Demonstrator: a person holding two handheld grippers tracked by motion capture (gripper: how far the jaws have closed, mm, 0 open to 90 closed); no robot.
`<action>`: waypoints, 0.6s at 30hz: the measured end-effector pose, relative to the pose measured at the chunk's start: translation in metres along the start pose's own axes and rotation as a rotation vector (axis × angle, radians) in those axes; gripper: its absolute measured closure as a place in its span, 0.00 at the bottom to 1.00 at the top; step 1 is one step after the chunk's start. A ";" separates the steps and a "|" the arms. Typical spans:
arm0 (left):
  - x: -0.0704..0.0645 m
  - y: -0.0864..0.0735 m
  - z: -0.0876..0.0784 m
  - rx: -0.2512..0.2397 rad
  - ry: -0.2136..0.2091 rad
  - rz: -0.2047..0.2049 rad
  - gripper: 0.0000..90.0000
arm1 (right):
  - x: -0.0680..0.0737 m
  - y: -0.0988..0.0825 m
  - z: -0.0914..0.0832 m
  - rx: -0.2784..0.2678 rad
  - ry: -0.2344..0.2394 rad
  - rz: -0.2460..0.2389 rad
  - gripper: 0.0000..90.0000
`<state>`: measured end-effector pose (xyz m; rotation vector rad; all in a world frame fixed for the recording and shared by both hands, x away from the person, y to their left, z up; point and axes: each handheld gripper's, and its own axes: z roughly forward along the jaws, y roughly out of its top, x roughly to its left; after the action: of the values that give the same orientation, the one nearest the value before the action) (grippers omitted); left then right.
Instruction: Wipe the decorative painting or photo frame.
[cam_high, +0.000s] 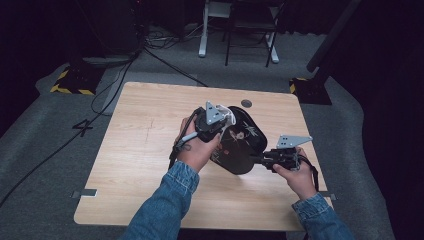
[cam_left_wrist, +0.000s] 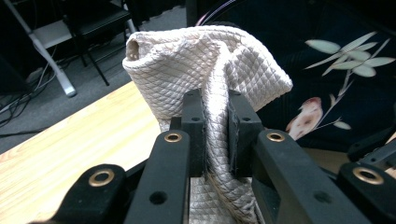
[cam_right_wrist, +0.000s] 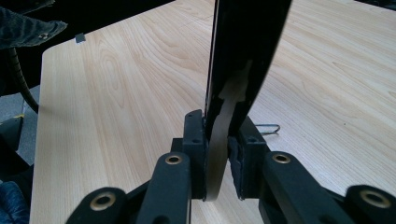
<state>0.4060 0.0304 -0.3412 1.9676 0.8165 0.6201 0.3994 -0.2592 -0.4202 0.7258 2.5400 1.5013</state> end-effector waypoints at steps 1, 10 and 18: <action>0.001 -0.001 0.000 0.003 0.002 -0.001 0.89 | 0.000 0.000 0.000 0.000 0.000 0.000 0.87; -0.007 -0.001 0.000 -0.003 -0.054 -0.015 0.89 | -0.001 0.000 0.001 0.008 0.000 0.001 0.87; -0.031 0.006 0.003 -0.012 -0.107 0.031 0.89 | 0.000 0.000 0.001 0.009 0.000 0.001 0.87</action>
<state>0.3894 0.0038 -0.3408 1.9878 0.7166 0.5316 0.3999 -0.2584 -0.4209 0.7288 2.5483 1.4920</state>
